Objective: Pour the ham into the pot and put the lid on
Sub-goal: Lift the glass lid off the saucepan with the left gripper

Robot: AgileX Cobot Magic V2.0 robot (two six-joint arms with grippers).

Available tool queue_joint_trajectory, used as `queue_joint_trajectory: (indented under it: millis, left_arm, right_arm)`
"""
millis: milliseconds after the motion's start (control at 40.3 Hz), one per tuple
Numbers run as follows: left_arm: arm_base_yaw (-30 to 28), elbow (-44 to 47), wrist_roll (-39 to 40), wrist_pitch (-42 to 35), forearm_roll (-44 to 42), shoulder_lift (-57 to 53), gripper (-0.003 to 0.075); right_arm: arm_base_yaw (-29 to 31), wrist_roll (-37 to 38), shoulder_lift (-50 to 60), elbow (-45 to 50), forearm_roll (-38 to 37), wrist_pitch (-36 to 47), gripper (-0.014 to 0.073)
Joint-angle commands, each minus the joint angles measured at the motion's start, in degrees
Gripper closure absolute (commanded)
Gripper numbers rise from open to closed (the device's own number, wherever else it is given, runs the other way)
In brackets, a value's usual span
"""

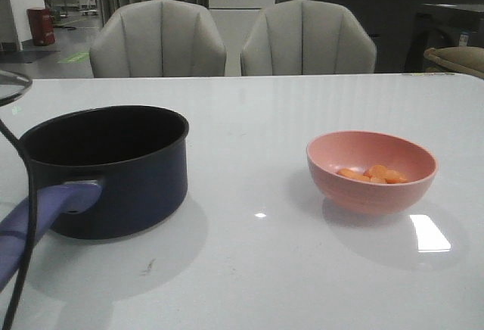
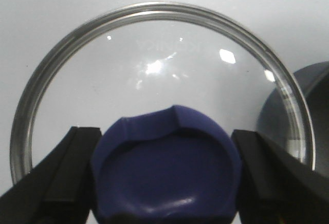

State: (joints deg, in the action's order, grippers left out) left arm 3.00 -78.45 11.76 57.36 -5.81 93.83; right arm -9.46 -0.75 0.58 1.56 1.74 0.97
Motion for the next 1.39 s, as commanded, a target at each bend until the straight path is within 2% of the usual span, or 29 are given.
queue_joint_trajectory:
  millis: [0, 248, 472, 769, 1042, 1365]
  left_arm:
    - [-2.8, 2.9, -0.7, -8.2, 0.7, -3.0, 0.0387]
    - [-6.9, 11.2, -0.7, -18.0, 2.6, -0.6, 0.0387]
    - [-7.1, 12.6, -0.7, -21.7, 2.7, 2.9, 0.0386]
    - [-7.1, 12.6, -0.7, -22.0, 2.9, 6.3, 0.0370]
    - [-7.1, 12.6, -0.7, -22.5, 2.9, 6.6, 0.0174]
    - [-4.4, 7.2, -0.7, -15.5, 2.4, 6.6, 0.0166]
  right_arm:
    - [0.4, -0.5, 1.2, -0.3, 0.0, 5.3, 0.0435]
    - [0.4, -0.5, 1.2, -0.3, 0.0, 5.3, 0.0435]
    - [0.4, -0.5, 1.2, -0.3, 0.0, 5.3, 0.0435]
    - [0.4, -0.5, 1.2, -0.3, 0.0, 5.3, 0.0435]
    - [0.4, -0.5, 1.2, -0.3, 0.0, 5.3, 0.0435]
    - [0.4, -0.5, 1.2, -0.3, 0.0, 5.3, 0.0435]
